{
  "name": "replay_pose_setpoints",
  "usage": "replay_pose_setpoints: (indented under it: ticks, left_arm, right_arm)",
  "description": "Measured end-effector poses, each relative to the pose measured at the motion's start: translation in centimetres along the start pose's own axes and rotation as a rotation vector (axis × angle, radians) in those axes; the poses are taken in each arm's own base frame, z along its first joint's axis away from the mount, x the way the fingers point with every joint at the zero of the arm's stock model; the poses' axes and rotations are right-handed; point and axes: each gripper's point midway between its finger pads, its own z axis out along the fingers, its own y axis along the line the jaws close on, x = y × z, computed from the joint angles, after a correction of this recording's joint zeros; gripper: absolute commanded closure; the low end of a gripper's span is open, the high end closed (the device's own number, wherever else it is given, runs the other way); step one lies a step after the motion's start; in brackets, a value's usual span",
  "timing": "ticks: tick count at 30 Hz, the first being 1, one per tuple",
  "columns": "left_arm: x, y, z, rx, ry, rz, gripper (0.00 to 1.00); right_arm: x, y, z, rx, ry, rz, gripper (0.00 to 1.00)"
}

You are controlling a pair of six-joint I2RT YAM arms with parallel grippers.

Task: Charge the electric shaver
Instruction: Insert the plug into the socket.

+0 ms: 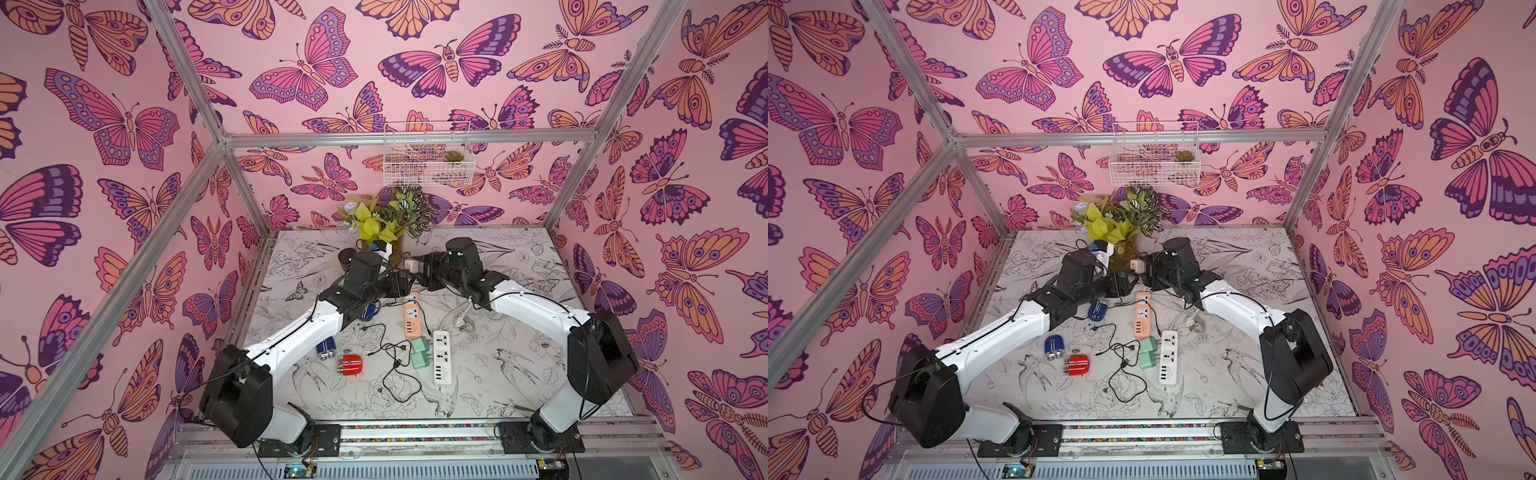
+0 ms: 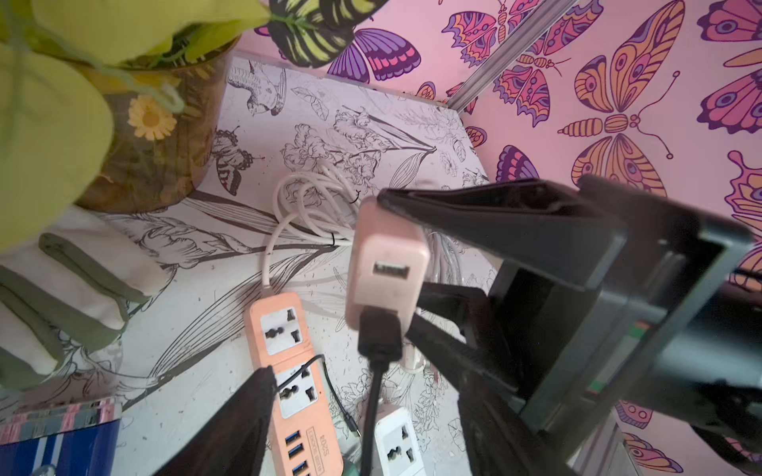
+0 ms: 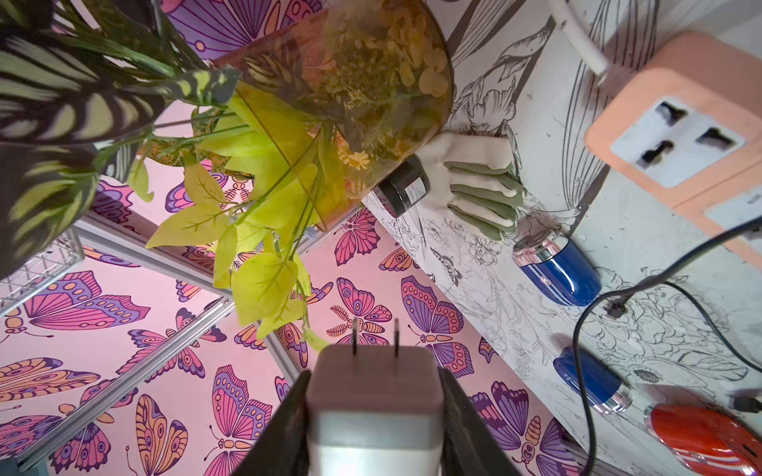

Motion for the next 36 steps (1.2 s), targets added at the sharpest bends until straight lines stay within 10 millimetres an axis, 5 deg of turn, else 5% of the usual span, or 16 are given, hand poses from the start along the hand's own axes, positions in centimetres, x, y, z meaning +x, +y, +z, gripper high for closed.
replay_pose_setpoints:
  ticks: [8, 16, 20, 24, 26, 31, 36]
  left_arm:
    - [-0.3, -0.3, 1.7, -0.002, -0.011, 0.042, 0.58]
    - [-0.7, -0.3, 1.9, -0.01, -0.031, 0.039, 0.72]
    - [-0.4, -0.3, 2.0, -0.006, -0.024, 0.046, 0.96]
    - [-0.3, -0.7, 2.0, 0.006, -0.019, 0.038, 1.0]
    - [-0.1, -1.3, 1.7, 0.026, -0.01, 0.024, 1.0]
    - [-0.6, -1.2, -1.5, -0.007, 0.018, -0.067, 1.0]
    - [-3.6, -0.9, -8.2, -0.041, -0.037, -0.137, 1.0]
  right_arm:
    - [0.8, -0.1, -0.4, 0.01, 0.021, 0.045, 1.0]
    - [1.3, -0.3, -0.4, 0.013, 0.031, 0.082, 1.0]
    - [1.2, -0.6, -0.5, 0.012, 0.026, 0.092, 1.0]
    - [1.0, -0.6, -1.1, 0.013, 0.015, 0.087, 0.6]
    - [0.8, -0.6, -1.8, 0.025, 0.008, 0.053, 0.48]
    - [-1.7, 0.3, -5.7, 0.05, -0.06, -0.119, 0.41]
    - [-6.2, 1.3, -8.9, 0.071, -0.17, -0.267, 0.4]
